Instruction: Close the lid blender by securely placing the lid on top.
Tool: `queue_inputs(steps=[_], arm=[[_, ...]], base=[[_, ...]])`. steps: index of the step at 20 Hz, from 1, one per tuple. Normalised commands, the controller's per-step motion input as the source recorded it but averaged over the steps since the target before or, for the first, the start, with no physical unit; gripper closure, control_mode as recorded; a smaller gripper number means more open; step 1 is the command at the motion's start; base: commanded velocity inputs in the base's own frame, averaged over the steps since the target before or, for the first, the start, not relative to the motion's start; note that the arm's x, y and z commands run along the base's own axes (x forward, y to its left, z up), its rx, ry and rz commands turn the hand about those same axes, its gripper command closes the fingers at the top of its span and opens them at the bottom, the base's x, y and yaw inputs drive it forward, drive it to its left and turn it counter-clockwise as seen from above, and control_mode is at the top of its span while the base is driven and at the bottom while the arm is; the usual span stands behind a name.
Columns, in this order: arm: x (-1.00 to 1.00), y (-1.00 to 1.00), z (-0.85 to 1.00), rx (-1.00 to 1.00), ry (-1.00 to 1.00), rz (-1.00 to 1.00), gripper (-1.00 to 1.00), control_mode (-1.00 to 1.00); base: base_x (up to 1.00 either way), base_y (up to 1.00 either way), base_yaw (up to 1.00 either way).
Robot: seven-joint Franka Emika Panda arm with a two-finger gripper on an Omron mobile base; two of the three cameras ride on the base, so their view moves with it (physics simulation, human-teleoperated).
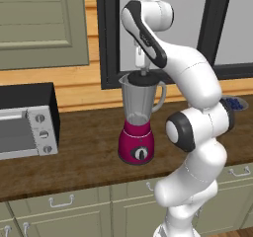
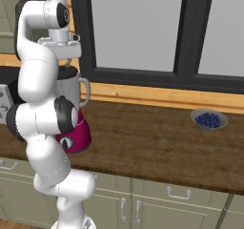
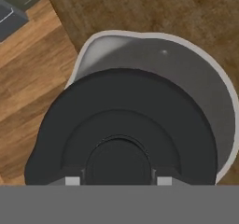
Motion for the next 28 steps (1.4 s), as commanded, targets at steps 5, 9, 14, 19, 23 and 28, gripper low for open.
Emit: queue_inputs(steps=[5,9,14,19,23,28], arm=[[0.12,0.19,0.0,0.0,-0.04,0.0,1.0,-1.0],[0.11,0.23,0.0,0.0,-0.04,0.0,1.0,-1.0],[0.1,0.04,-0.01,0.0,-0.02,0.0,1.0,-1.0],[0.02,0.0,-0.09,0.0,-0.02,-0.01,1.0,-1.0],[0.0,0.0,-0.15,0.0,-0.04,0.0,1.0,-1.0],[0.08,-0.01,-0.12,0.0,-0.04,0.0,1.0,-1.0]], base=[[0.0,0.0,0.0],[0.0,0.0,0.0],[0.0,0.0,0.0],[0.0,0.0,0.0],[0.0,0.0,0.0],[0.0,0.0,0.0]])
